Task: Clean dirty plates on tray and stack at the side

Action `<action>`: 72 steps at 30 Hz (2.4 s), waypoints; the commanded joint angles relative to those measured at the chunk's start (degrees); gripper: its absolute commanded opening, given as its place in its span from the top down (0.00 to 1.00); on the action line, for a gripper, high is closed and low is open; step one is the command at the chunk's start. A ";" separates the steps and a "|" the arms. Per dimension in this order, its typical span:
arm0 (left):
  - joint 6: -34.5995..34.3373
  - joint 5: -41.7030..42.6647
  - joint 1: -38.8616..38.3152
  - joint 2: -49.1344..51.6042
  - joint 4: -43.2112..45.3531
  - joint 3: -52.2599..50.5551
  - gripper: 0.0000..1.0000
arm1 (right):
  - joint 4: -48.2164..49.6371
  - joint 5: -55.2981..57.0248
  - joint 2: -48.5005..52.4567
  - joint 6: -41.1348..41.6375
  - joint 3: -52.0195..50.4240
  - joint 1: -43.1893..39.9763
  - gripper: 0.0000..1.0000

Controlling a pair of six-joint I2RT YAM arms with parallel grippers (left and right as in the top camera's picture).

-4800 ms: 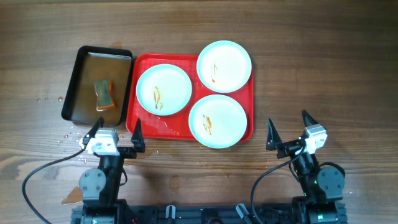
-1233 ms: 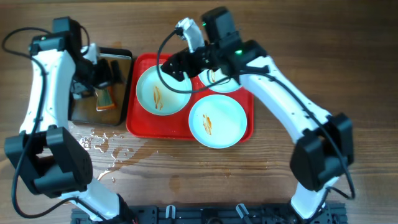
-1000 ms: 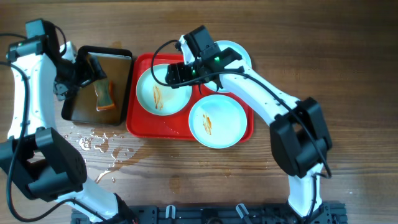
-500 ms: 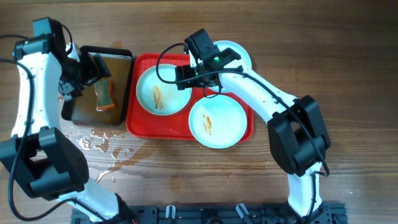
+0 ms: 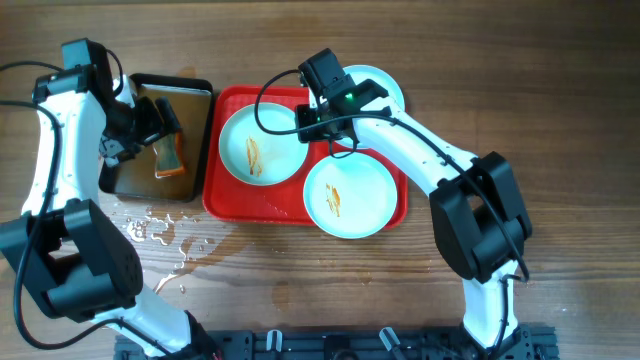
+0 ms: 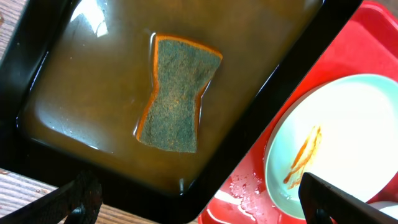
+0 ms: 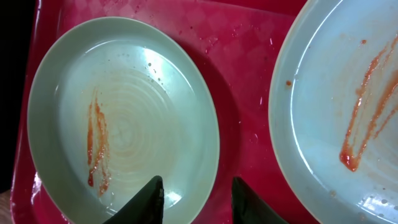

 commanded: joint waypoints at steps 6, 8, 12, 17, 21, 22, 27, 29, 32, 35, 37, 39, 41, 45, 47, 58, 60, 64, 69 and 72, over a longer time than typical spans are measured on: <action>5.20 -0.11 -0.11 -1.05 0.74 -0.57 0.02 | 2.67 -2.10 3.04 0.17 -0.59 -0.42 0.65; 6.82 -0.11 -0.11 -1.05 0.72 -0.59 0.04 | 3.28 -2.10 3.04 -0.04 -0.59 -0.39 0.64; 8.59 -0.59 -0.11 -1.05 0.74 -0.68 0.06 | 3.50 -2.10 3.15 -0.17 -0.59 -0.42 0.64; 9.60 -0.59 -0.11 -1.05 0.96 -0.68 0.05 | 3.96 -2.12 4.61 -0.11 -0.59 -0.39 0.64; 9.60 -0.59 -0.11 -1.05 1.44 -0.72 0.05 | 4.13 -2.32 6.27 1.57 -0.59 -0.42 0.64; 9.57 -0.59 -0.11 -1.05 1.68 -0.79 0.05 | 4.13 -2.36 6.67 1.77 -0.59 -0.42 0.64; 9.57 -0.59 -0.11 -0.72 2.69 -0.79 0.04 | 4.11 -2.32 7.28 2.64 -0.59 -0.42 0.64; 9.57 -0.57 -0.11 -0.46 3.17 -0.79 0.01 | 4.13 -2.32 7.28 2.64 -0.59 -0.42 0.69; 9.57 -0.55 -0.11 -0.39 3.85 -0.79 0.00 | 4.13 -2.29 7.28 2.64 -0.59 -0.44 0.77; 9.57 -0.57 -0.09 -0.39 3.98 -0.79 0.00 | 4.37 -2.29 7.28 2.64 -0.59 -0.39 0.78; 9.57 -0.57 -0.04 -0.39 3.96 -0.79 0.00 | 4.35 -2.32 7.28 2.78 -0.59 -0.59 0.79; 9.57 -0.55 -0.04 -0.39 3.96 -0.79 0.00 | 4.37 -2.32 7.28 2.78 -0.59 -0.61 0.79; 9.57 -0.57 -0.04 -0.39 3.96 -0.79 0.00 | 4.37 -2.34 7.28 2.78 -0.59 -0.72 0.79; 9.57 -0.57 -0.04 -0.39 3.96 -0.79 0.00 | 4.35 -3.06 7.28 2.60 -0.59 -0.94 0.79; 9.57 -0.55 -0.04 -0.39 3.96 -0.79 0.00 | 4.09 -3.30 7.28 2.58 -0.59 -1.01 0.79; 9.57 -0.55 -0.04 -0.39 3.96 -0.79 0.00 | 4.31 -3.43 7.28 2.32 -0.57 -1.60 0.81; 9.57 -0.55 -0.04 -0.39 3.96 -0.79 0.00 | 4.13 -3.43 7.28 2.32 -0.57 -1.57 0.81; 9.57 -0.55 -0.04 -0.39 3.96 -0.79 0.00 | 4.15 -3.43 7.28 2.32 -0.57 -1.60 0.81; 9.57 -0.57 -0.04 -0.39 3.96 -0.79 0.00 | 4.20 -3.43 7.28 2.12 -0.57 -1.60 0.81; 9.57 -0.57 -0.04 -0.39 3.96 -0.79 0.00 | 4.13 -3.87 7.28 1.90 -0.57 -1.64 0.81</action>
